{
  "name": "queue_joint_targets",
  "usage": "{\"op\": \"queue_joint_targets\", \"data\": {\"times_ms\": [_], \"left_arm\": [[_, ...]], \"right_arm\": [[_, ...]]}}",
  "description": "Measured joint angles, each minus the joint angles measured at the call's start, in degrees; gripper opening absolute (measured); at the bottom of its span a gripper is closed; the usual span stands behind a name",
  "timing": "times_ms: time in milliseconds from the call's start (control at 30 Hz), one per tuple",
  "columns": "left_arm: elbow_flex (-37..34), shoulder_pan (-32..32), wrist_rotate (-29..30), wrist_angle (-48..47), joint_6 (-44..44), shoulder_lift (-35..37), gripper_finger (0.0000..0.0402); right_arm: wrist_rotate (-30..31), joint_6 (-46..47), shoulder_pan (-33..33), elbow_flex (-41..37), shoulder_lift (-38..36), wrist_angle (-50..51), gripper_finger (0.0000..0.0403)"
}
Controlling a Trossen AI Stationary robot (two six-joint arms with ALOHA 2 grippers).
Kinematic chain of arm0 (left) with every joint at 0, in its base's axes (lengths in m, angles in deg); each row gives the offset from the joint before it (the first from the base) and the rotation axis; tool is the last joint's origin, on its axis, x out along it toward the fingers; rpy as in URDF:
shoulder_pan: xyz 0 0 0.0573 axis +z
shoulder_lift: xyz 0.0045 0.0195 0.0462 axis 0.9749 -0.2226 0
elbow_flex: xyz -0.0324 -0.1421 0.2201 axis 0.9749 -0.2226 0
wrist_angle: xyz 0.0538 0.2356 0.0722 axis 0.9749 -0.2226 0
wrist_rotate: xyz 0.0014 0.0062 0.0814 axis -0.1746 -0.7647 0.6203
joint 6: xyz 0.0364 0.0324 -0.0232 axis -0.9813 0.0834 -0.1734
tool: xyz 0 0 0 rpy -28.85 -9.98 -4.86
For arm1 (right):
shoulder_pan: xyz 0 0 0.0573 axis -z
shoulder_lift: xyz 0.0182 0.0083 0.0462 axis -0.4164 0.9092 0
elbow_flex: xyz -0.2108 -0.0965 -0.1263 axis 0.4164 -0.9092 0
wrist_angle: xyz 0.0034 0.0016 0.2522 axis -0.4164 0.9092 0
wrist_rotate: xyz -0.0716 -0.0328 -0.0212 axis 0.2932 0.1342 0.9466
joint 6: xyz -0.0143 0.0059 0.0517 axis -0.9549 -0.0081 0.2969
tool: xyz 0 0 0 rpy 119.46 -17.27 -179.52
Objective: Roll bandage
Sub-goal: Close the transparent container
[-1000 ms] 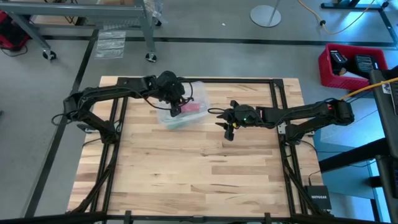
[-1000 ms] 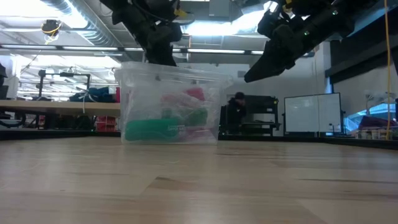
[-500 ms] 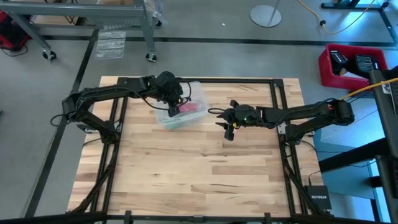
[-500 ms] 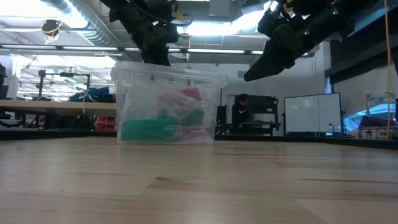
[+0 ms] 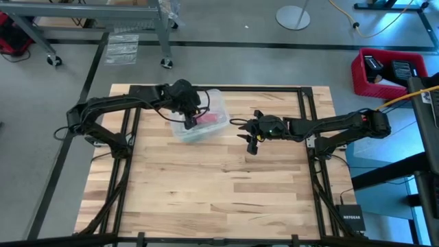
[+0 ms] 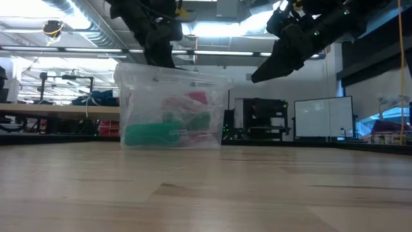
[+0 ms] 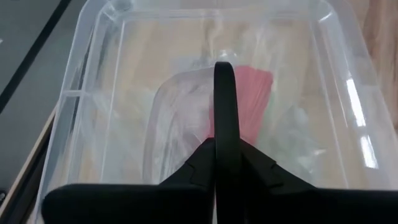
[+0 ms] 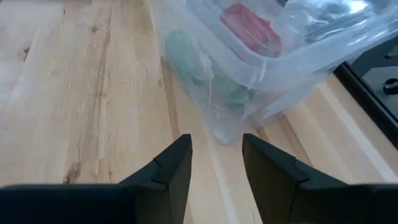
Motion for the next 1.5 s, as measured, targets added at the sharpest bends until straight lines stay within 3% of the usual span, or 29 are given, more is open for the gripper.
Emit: {"op": "queue_joint_targets", "data": {"times_ms": [400, 1000, 1100, 1333, 1500], "left_arm": [[-2.39, -0.02, 2.43, 0.03, 2.55, -0.15, 0.0042], [-4.25, -0.15, 0.0, 2.99, 4.59, 0.36, 0.0044], [-4.25, -0.15, -0.57, 3.03, 4.57, 0.38, 0.0065], [-1.91, 0.04, -0.52, 0.24, 1.82, 0.98, 0.0153], [3.2, 0.03, 3.47, -1.0, -1.53, 3.93, 0.0178]], "right_arm": [[-0.42, -0.01, 0.0, 0.0, 0.03, 0.12, 0.0149], [-0.45, -0.01, 0.0, 0.0, 0.04, -1.91, 0.0149], [-0.45, -0.01, 0.0, 0.0, 0.04, -1.89, 0.0149], [-0.45, -0.01, 0.0, 0.0, 0.04, -1.89, 0.0149], [-0.47, -0.03, 0.0, 0.0, 0.04, -1.89, 0.0149]]}}
